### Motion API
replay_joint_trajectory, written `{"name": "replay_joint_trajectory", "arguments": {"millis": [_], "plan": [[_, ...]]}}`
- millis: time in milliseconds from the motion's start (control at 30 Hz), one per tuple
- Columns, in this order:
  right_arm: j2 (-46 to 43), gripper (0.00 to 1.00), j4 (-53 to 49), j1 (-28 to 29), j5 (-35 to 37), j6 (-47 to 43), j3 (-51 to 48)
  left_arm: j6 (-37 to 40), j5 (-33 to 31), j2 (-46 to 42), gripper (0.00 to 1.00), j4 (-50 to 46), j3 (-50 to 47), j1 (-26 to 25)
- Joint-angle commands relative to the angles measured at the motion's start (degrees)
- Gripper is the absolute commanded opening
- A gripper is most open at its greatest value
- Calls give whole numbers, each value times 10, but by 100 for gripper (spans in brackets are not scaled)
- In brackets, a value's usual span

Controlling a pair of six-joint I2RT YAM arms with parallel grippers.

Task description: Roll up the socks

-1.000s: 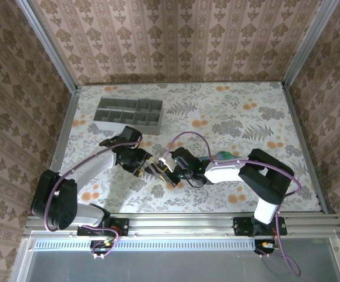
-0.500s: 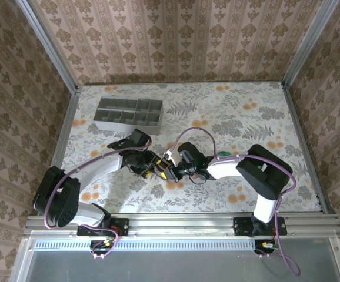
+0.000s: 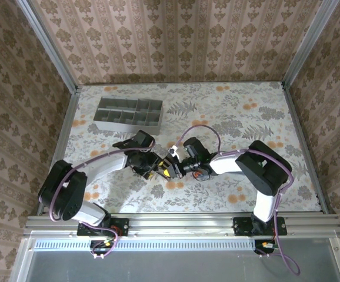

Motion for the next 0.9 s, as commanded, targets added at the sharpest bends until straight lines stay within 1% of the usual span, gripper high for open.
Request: {"name": "replay_joint_trajectory", "arguments": {"millis": [0,200,300,367,400,433,467,500,533,567,633,667,733,800,867], "plan": [[72,0,-213,-16,47,21,-47,10,2,18,56,-11,9,-10],[91,0,-199,-33,26,46,-50,20,-3,52,56,0,11,-15],[99,0,-197,-40,21,52,-48,28,-8,75,54,0,8,-19],[102,0,-202,-44,23,54,-44,32,-11,91,50,-3,3,-22],[102,0,-204,-44,25,51,-43,30,-11,97,46,-5,-1,-24],[101,0,-205,-45,29,48,-41,28,-10,103,40,-7,-7,-25],[100,0,-209,-44,34,40,-37,25,-6,110,32,-6,-14,-27],[98,0,-215,-44,38,31,-31,19,0,116,22,-6,-21,-28],[98,0,-224,-43,40,18,-23,11,7,122,6,-6,-29,-29],[94,3,-228,-41,42,2,-15,4,14,127,0,-8,-38,-29],[71,15,-234,-33,60,-37,-7,-7,14,128,0,-30,-46,-30],[47,22,-229,-25,73,-60,-8,-11,5,125,0,-55,-44,-30],[-19,34,-208,-5,113,-102,-22,-11,-15,116,0,-98,-32,-30],[-112,41,-154,31,182,-144,-63,-6,-32,113,0,-138,-11,-31],[-205,53,-76,81,281,-187,-120,0,-42,119,0,-173,15,-31]]}}
